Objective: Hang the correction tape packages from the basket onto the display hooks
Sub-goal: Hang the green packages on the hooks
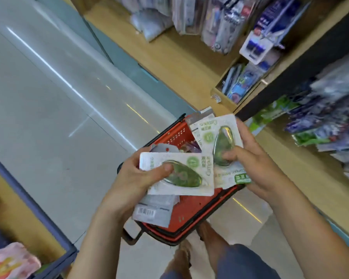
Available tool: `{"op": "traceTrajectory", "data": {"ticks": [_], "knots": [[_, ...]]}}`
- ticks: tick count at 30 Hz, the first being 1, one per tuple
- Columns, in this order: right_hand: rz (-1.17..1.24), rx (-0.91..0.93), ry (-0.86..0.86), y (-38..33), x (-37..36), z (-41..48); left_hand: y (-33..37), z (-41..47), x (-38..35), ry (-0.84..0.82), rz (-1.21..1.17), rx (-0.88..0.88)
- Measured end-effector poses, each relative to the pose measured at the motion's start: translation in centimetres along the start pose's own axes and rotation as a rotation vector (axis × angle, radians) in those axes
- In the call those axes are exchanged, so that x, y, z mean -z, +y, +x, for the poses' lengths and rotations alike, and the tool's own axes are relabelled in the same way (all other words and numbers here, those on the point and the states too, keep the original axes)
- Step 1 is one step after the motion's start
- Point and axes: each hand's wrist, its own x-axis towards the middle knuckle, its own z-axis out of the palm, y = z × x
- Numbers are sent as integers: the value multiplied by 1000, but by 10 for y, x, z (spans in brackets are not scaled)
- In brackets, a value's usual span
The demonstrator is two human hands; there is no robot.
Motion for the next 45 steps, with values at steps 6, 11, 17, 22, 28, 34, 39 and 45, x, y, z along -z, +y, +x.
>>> {"op": "traceTrajectory", "data": {"ticks": [6,11,17,22,28,34,39,45], "knots": [[81,136,161,-76,-25,-62,70,-50,9,-113,215,-113],[320,132,24,-112,-43,-134,116,-105,17,-176,298,-217],[197,143,-224,-121,-92,-206,154,-165,-3,-210,297,-326],[305,304,-11,-122,-100,-252,168,-193,-27,-167,-2,-327],[343,441,276,-129,-85,-298,173,-219,-51,-196,-199,-349],[-137,682,562,-149,-58,-346,193,-253,-76,-179,-220,-572],[-563,856,590,-172,-47,-378,203,-294,-127,-47,85,-988],[-316,1025,566,-204,-22,-402,199,-352,-214,127,567,-1571]]}}
